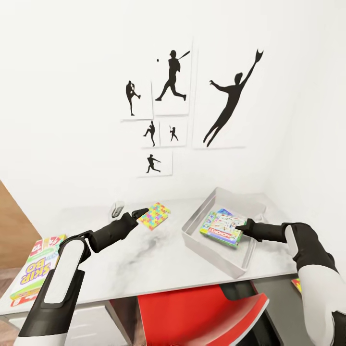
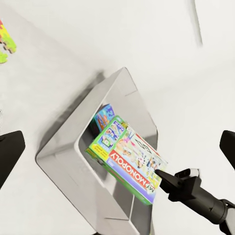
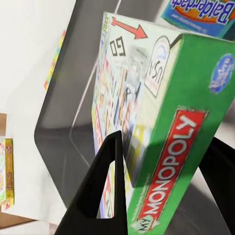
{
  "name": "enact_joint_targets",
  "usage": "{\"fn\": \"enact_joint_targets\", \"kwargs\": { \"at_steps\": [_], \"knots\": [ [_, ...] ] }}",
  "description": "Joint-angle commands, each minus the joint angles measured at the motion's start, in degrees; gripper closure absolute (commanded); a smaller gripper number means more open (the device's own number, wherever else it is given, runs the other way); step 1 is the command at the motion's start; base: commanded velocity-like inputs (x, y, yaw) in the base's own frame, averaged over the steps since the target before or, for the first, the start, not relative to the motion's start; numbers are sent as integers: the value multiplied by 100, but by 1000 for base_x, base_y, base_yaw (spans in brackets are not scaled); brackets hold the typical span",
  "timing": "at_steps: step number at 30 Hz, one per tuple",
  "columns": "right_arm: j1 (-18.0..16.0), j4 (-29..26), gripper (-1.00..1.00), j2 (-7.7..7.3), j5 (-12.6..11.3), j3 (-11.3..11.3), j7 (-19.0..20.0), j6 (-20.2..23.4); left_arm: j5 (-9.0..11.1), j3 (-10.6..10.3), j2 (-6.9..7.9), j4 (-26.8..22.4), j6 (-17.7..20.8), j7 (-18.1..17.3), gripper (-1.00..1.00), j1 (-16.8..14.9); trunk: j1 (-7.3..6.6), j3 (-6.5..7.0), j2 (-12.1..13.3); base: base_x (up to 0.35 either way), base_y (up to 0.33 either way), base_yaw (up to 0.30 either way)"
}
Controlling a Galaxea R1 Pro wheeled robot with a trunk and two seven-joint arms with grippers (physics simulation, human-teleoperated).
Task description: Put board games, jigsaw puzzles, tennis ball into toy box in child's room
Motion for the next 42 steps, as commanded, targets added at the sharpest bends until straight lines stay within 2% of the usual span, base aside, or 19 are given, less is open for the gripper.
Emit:
{"fn": "enact_joint_targets", "kwargs": {
  "at_steps": [1,13,42],
  "knots": [
    [-7,-2,100,6,3,-16,17,40,62,11,-5,-6,30,54,-100,-5,2,-19,-9,0,0,0],
    [-7,-2,100,20,3,-14,17,40,62,11,-5,-6,30,54,-100,-4,2,-106,-9,0,0,0],
    [-8,-2,100,24,11,-10,51,40,62,10,-5,-6,32,54,-100,-8,2,-120,-9,0,0,0]
  ]
}}
